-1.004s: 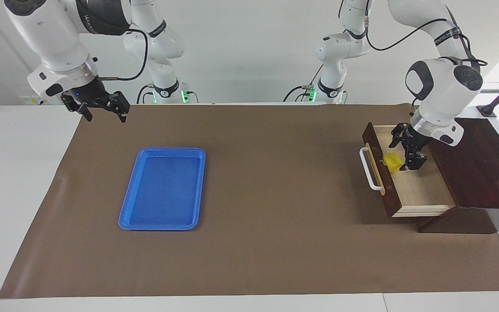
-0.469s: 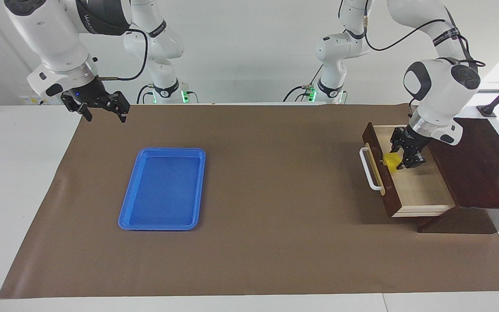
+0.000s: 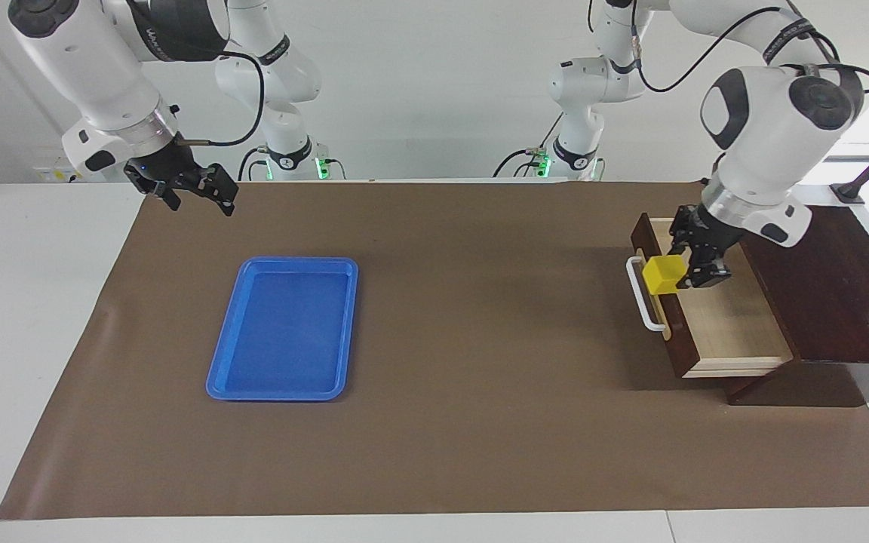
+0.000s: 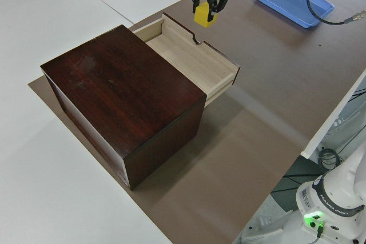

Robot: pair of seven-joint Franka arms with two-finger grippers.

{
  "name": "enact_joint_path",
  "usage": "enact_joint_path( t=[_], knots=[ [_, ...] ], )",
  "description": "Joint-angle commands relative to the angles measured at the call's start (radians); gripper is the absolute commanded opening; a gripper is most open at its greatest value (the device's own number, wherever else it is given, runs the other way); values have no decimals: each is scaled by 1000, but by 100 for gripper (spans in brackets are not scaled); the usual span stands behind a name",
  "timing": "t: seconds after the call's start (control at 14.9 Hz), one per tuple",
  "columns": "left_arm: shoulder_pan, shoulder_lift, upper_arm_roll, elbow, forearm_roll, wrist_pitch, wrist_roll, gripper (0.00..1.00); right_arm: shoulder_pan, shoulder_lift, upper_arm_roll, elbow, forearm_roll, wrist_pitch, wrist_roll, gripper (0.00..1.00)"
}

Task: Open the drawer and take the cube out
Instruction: 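Lift the cube with the left gripper while the right gripper approaches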

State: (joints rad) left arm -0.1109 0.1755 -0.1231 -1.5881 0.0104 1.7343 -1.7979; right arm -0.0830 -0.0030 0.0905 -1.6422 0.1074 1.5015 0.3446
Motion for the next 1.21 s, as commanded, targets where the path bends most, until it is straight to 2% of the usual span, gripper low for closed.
enact_joint_path(
  t=[0.0,0.2,0.33,0.47,0.6,0.74,0.87,1.0,1.14],
  knots=[
    [-126,7,8,-3,-6,-1,-185,0,49,-26,2,-70,78,14,265,100],
    [-212,-8,10,-45,-82,95,-317,0,124,0,2,-129,179,83,533,100],
    [-254,-30,10,-100,-87,172,-434,0,179,18,2,-183,263,164,686,100],
    [-285,-62,7,-177,-92,230,-465,0,206,49,2,-220,368,235,782,100],
    [-321,-80,8,-210,-142,261,-471,0,273,96,2,-237,451,327,864,100],
    [-360,-80,8,-211,-164,283,-475,0,318,123,2,-260,547,422,902,100],
    [-374,-82,8,-216,-165,300,-495,0,327,158,2,-263,613,468,904,100],
    [-380,-83,8,-222,-165,303,-495,0,362,227,2,-219,638,500,906,100],
    [-388,-96,8,-243,-165,323,-502,0,385,262,2,-206,667,528,912,100]
  ],
)
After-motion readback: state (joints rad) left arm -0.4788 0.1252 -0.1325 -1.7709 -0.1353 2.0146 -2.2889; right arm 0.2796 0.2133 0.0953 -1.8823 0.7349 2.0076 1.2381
